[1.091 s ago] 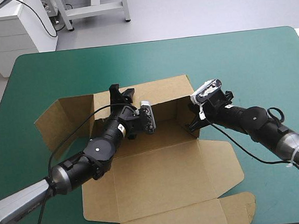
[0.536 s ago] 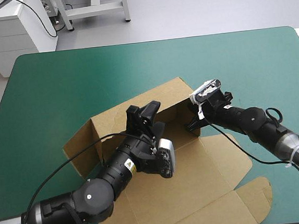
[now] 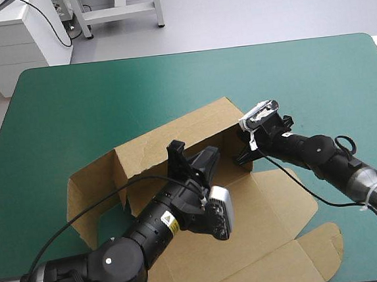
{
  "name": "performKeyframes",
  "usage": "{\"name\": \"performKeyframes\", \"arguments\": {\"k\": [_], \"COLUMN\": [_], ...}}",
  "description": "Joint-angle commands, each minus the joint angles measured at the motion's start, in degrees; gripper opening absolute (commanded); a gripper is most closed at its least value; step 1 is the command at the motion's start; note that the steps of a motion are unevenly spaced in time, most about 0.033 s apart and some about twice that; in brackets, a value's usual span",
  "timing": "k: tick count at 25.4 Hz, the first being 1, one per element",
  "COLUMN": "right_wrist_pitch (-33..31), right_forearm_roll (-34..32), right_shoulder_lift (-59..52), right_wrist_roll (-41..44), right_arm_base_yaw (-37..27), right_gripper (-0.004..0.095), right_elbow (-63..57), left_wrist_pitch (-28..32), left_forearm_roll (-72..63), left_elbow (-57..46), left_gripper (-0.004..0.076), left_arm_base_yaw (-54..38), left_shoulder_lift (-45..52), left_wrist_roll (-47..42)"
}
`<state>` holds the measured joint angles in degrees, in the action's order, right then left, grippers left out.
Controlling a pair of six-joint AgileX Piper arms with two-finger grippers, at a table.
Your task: Fold the box
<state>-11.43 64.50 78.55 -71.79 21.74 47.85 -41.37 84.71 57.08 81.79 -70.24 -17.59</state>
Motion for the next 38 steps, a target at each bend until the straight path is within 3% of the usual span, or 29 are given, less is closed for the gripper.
{"name": "performKeyframes", "arguments": {"k": [1,4,7,16,23,26,33,38], "right_wrist_pitch": [0.71,0.5,0.5,0.3,-2.16,-5.62,-20.77,-31.48], "right_forearm_roll": [0.43,0.43,0.2,-1.19,-4.68,-9.02,-28.25,-41.43], "right_shoulder_lift": [-1.88,-1.88,-1.88,-1.88,-3.15,-4.99,-7.46,-7.46], "right_wrist_roll": [-0.16,-0.27,-0.27,-0.38,0.33,4.93,24.93,40.75], "right_arm_base_yaw": [0.04,0.04,0.04,0.04,-0.42,-1.99,-7.94,-8.79], "right_gripper": [-0.0015,-0.0015,-0.0015,-0.0015,-0.0015,-0.0015,-0.0015,-0.0015], "right_elbow": [1.72,1.72,1.72,1.72,1.72,2.24,9.37,16.14], "left_wrist_pitch": [1.86,3.86,3.38,-9.33,-9.03,-9.34,-7.55,-6.33], "left_forearm_roll": [-6.28,-25.73,-35.35,-59.71,-65.11,-65.11,-65.06,-64.92], "left_elbow": [7.65,18.32,22.82,26.04,25.59,25.38,25.38,25.38], "left_gripper": [0.002,0.002,0.002,0.0019,0.0018,0.0015,0.0015,0.0015], "left_arm_base_yaw": [-3.29,-15.94,-25.65,-56.73,-64.89,-65.96,-65.96,-65.96], "left_shoulder_lift": [1.52,1.3,1.42,2.29,2.7,2.7,2.7,2.7], "left_wrist_roll": [4.75,15.46,19.54,20.88,20.88,20.88,20.88,20.76]}}
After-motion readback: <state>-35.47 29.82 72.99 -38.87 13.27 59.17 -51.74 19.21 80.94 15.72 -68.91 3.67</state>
